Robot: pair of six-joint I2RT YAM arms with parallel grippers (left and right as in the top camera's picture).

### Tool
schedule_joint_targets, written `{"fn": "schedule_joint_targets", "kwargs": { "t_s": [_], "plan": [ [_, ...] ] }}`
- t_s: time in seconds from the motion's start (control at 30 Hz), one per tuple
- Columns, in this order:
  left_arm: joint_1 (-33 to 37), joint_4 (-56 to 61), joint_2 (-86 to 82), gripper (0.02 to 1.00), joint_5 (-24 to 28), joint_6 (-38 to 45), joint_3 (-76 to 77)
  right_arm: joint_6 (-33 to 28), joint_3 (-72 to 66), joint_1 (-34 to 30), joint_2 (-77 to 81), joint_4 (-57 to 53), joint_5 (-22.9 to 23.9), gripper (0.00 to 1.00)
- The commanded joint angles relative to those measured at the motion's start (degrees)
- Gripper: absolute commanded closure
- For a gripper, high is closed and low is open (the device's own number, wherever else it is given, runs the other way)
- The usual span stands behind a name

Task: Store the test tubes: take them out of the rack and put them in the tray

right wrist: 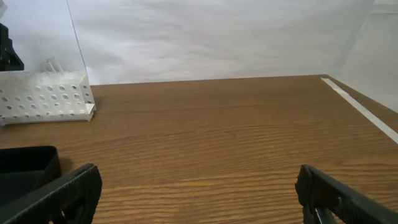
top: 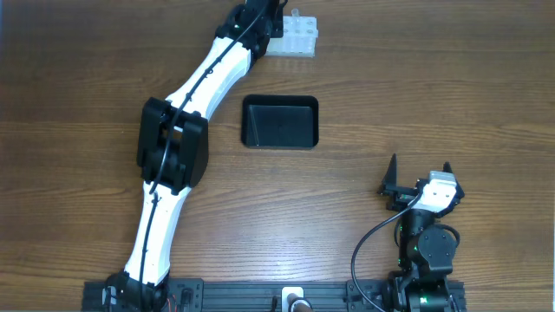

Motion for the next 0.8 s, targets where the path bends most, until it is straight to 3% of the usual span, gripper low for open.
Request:
{"fn": "schedule_joint_targets", "kwargs": {
  "t_s": [0.03, 0.5, 0.8],
  "plan": [
    [0.31, 0.24, 0.61, 0.855, -0.92, 0.17, -0.09, -0.07, -0.33, -0.42, -0.46, -0.09, -0.31, 0.007],
    [0.31, 0.24, -6.62, 0.917, -4.37, 0.39, -0.07, -0.07, -0.33, -0.42, -0.46, -0.09, -0.28, 0.009],
    [-1.99, 1.81, -19.98, 0.912, -5.99, 7.52, -0.07, -0.07, -0.33, -0.42, -0.46, -0.09, -0.28, 0.009]
  ]
}}
